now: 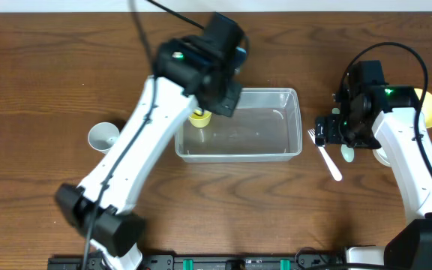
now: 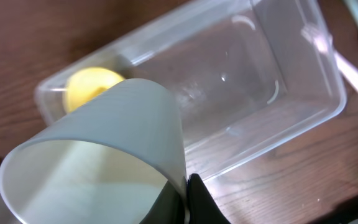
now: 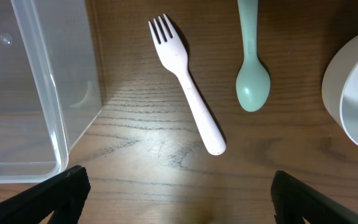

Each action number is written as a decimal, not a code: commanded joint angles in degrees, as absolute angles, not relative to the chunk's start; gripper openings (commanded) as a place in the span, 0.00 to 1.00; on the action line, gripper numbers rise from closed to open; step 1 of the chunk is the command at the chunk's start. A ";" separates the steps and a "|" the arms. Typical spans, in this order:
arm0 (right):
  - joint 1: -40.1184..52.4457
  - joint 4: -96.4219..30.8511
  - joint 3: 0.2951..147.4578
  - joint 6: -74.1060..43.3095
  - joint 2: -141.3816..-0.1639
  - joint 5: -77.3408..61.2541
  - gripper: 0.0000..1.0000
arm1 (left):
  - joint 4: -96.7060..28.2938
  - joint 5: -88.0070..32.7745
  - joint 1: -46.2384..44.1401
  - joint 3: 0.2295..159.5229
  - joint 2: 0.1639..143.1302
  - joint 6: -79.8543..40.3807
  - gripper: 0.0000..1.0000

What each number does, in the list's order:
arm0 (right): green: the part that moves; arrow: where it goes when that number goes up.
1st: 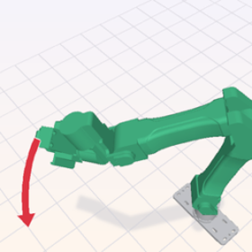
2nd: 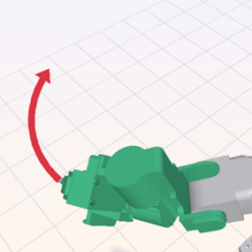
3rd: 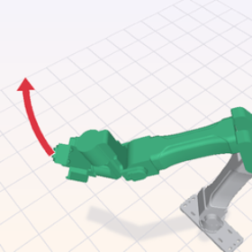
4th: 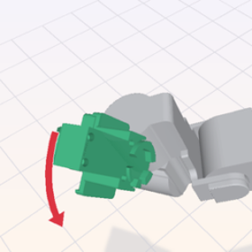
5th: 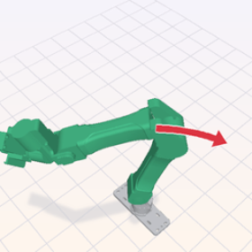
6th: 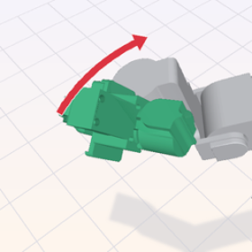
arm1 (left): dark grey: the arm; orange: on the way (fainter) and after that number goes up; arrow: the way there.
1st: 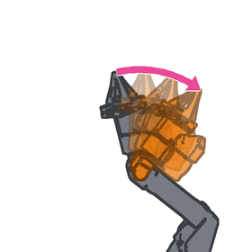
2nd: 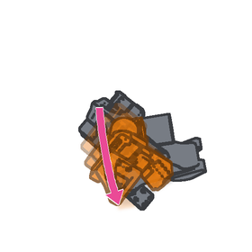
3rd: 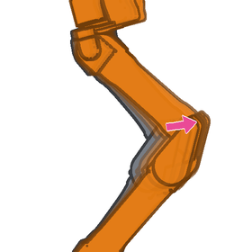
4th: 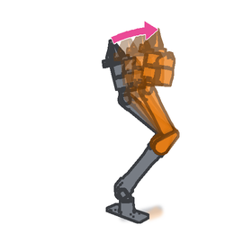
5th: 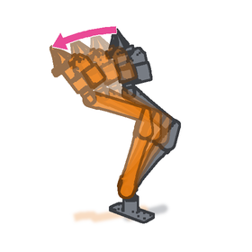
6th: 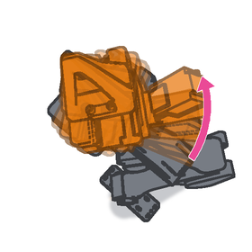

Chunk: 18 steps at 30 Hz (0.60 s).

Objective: Pack container
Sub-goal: 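Place white cup with left gripper beside the yellow cup in container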

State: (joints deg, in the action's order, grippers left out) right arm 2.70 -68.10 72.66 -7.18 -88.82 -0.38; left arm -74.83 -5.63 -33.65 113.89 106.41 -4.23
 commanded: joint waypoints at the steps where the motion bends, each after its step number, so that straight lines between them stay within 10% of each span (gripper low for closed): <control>1: 2.04 -68.16 72.51 -6.76 -89.06 0.19 0.95 | -75.20 -4.89 -34.46 113.47 109.69 -3.44 0.06; 18: 2.04 -68.14 72.51 -6.76 -89.06 0.19 0.95 | -71.48 -4.91 -34.48 113.47 124.05 -1.72 0.06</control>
State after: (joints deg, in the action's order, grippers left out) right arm 2.70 -68.10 72.66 -7.20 -88.82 -0.38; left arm -71.68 -5.65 -34.63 113.43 123.79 -2.72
